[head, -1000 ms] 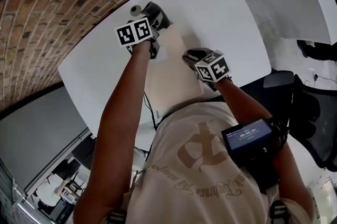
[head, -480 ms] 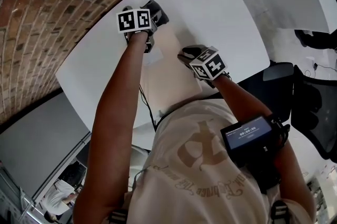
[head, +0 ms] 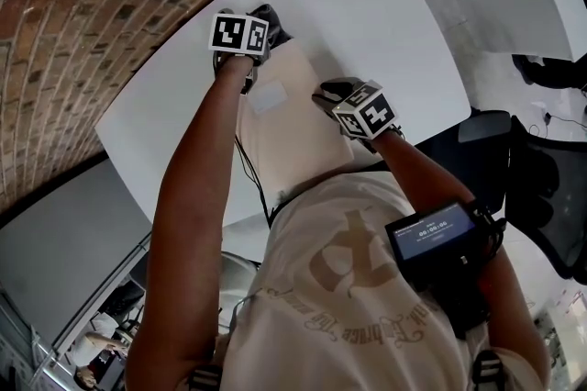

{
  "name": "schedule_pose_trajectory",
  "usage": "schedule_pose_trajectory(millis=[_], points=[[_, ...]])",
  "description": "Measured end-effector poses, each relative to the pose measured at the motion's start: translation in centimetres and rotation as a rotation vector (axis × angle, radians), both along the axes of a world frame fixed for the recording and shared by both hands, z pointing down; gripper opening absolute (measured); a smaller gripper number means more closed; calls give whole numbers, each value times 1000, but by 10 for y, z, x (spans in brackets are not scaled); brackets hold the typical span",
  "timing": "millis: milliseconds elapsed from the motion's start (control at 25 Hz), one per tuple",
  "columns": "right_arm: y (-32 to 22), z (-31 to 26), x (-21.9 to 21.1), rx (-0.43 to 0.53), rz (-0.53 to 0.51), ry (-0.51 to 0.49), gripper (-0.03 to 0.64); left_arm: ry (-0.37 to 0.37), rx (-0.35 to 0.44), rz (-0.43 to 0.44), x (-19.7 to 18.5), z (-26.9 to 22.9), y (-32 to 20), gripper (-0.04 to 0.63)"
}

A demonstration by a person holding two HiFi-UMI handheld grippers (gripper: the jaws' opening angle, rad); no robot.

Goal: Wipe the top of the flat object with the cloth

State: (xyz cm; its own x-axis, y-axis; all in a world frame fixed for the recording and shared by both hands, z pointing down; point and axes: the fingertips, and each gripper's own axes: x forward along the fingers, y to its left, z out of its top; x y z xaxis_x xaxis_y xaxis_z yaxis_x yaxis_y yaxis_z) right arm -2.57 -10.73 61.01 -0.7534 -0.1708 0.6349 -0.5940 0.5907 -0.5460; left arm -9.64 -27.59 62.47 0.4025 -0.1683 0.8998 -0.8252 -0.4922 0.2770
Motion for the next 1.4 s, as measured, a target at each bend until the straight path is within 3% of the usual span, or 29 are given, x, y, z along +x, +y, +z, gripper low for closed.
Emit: schedule_pose_trajectory(millis=[320, 1400], points=[[1, 3, 0, 8, 4, 12, 143, -39, 4, 24, -28, -1, 10, 104], [4, 6, 1, 31, 29, 48, 144, -226, 79, -126, -161, -3, 54, 106]])
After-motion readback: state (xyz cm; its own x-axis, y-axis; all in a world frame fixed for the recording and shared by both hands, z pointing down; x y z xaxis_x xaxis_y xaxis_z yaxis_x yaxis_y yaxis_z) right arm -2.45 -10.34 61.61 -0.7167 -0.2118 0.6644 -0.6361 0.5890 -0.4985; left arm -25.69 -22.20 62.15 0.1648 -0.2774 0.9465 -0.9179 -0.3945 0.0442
